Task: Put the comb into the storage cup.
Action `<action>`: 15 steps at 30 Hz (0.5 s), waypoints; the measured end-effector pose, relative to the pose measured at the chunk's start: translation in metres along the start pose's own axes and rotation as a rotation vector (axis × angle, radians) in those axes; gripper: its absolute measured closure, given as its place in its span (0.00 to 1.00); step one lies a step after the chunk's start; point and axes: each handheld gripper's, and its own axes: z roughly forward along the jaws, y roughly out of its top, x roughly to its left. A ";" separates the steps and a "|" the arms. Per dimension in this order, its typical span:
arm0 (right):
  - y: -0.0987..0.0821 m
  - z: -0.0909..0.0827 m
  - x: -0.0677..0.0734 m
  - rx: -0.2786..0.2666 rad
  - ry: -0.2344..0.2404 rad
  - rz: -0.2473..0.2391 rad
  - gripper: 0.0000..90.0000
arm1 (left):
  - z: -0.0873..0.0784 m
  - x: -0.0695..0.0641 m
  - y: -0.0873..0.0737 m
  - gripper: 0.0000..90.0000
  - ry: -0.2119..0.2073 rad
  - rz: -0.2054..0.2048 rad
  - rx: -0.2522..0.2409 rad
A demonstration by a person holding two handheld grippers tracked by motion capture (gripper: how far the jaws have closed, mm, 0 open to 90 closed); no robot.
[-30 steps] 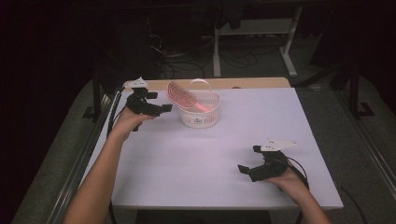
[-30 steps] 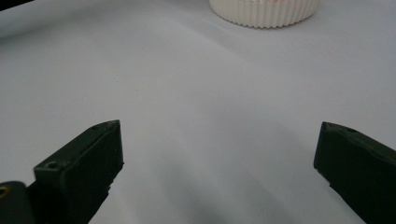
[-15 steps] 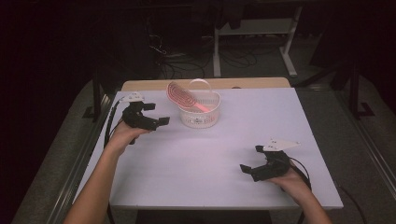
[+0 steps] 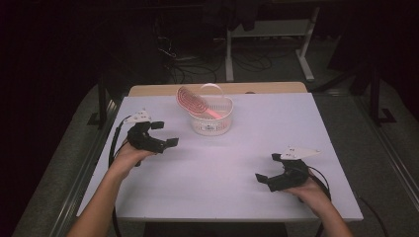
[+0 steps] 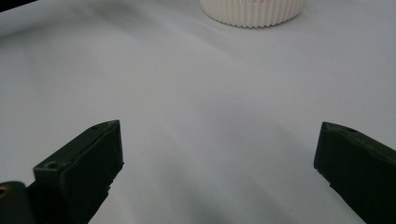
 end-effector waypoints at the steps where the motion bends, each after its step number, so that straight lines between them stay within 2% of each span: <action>1: 0.000 0.000 0.000 0.001 0.000 -0.001 0.01 | -0.001 -0.001 -0.002 0.01 0.003 0.000 -0.002; 15: 0.000 -0.001 0.001 -0.004 -0.005 -0.002 0.01 | -0.015 -0.014 -0.030 0.01 -0.006 0.033 0.003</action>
